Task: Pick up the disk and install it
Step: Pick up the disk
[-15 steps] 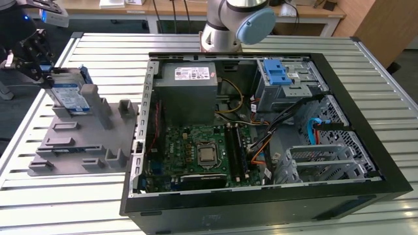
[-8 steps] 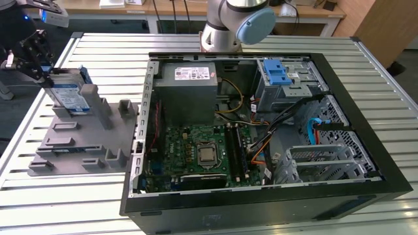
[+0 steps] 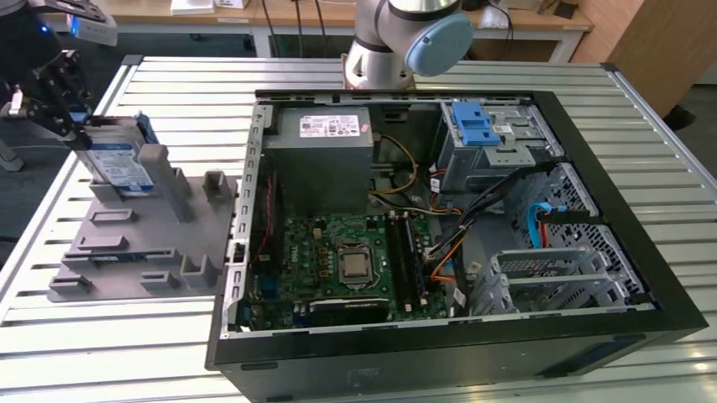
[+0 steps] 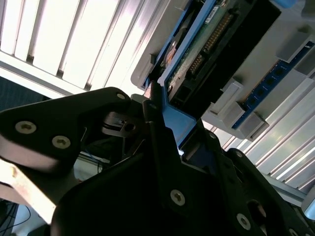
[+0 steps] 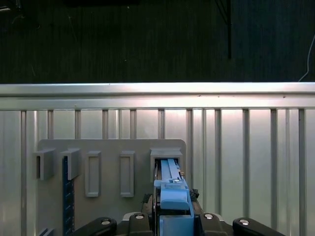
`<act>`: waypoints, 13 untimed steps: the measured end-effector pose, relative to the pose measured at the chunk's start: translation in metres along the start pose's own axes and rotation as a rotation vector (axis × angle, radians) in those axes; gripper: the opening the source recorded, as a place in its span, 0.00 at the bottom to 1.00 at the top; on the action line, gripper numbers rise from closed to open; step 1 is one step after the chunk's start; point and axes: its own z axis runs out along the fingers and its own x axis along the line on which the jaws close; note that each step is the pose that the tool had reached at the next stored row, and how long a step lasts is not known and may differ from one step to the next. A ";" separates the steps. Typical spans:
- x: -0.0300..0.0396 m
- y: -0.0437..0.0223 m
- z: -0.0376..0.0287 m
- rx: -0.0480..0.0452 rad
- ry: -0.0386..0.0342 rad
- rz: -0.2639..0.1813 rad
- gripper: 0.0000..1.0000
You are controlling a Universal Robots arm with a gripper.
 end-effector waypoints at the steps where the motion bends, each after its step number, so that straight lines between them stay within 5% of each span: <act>1: 0.0000 0.0000 -0.0009 0.0000 0.0000 0.000 0.36; 13: 0.0000 -0.0001 -0.0084 0.0003 -0.0001 0.000 0.36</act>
